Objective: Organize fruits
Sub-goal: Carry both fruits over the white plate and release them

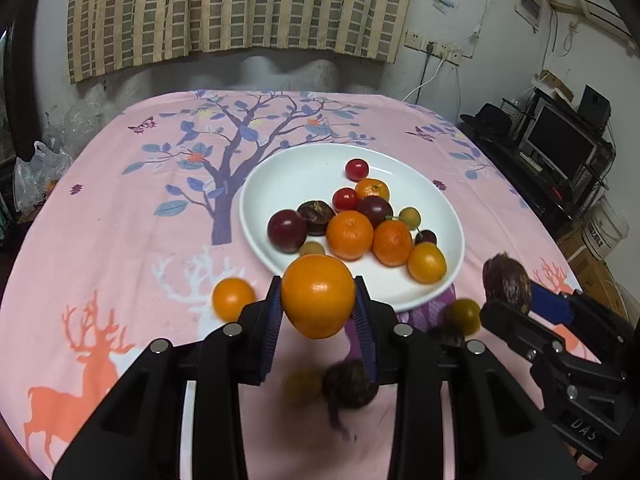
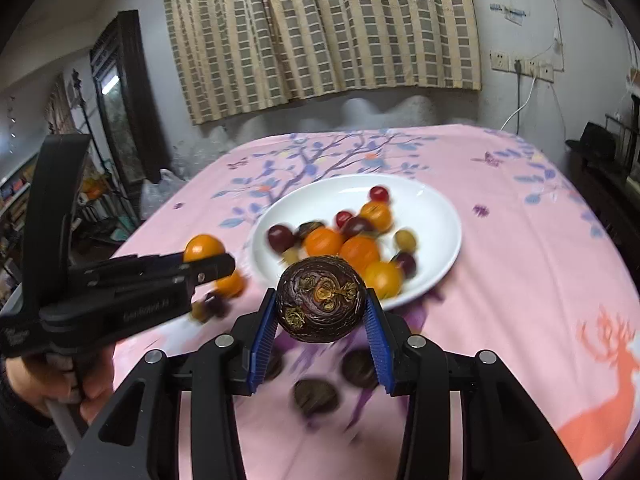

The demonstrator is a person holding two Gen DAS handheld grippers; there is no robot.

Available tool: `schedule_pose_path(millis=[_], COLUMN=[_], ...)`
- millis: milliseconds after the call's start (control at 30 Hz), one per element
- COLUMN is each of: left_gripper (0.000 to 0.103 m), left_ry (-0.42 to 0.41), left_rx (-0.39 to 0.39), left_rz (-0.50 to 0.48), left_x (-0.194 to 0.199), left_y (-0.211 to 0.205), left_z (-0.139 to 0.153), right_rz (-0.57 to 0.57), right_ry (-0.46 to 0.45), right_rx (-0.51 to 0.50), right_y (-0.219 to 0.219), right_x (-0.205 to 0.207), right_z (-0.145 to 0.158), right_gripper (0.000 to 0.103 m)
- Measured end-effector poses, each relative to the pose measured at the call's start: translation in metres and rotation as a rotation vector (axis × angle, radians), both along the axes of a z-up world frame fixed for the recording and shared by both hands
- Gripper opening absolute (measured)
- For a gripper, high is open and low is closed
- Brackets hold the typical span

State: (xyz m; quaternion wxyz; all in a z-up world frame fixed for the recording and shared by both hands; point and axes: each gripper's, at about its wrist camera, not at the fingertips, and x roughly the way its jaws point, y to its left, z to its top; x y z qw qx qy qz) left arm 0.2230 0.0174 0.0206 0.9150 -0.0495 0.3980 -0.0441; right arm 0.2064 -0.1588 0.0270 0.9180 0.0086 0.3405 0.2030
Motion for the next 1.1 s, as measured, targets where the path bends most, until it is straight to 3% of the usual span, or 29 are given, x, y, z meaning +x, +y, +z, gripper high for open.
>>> schedule_pose_path(millis=[167,433,500,567,633,867,1100], left_gripper=[0.033,0.033,0.037,0.064,0.066,0.067,0.077], left_ry=[0.058,0.074,0.067,0.043,0.006,0.011,-0.011], left_rx=[-0.033,-0.039,-0.049,-0.057,-0.045,-0.030,0.020], left_rz=[0.029,0.070,0.077,0.100,0.109,0.095,0.101], left_x=[0.037,0.071,0.074,0.072,0.064,0.032,-0.018], left_y=[-0.004,0.001,0.001,0.001,0.001,0.009,0.016], left_z=[-0.017,-0.027,-0.025,-0.021,-0.015,-0.011,-0.019], right_rz=[-0.013,0.055,0.047,0.049,0.040,0.018,0.027], right_ry=[0.056,0.110,0.108,0.094,0.088,0.112,0.128], right_rx=[-0.019,-0.056,-0.052,-0.031,-0.026,0.038,-0.018], right_y=[0.001,0.026,0.029,0.028,0.025,-0.002,-0.009], right_x=[0.046,0.058,0.062,0.061,0.058,0.041,0.007], right_z=[-0.013,-0.042,-0.046,-0.046,-0.044,-0.036,-0.039], right_gripper=[0.043,0.043,0.048,0.057,0.059,0.060,0.060])
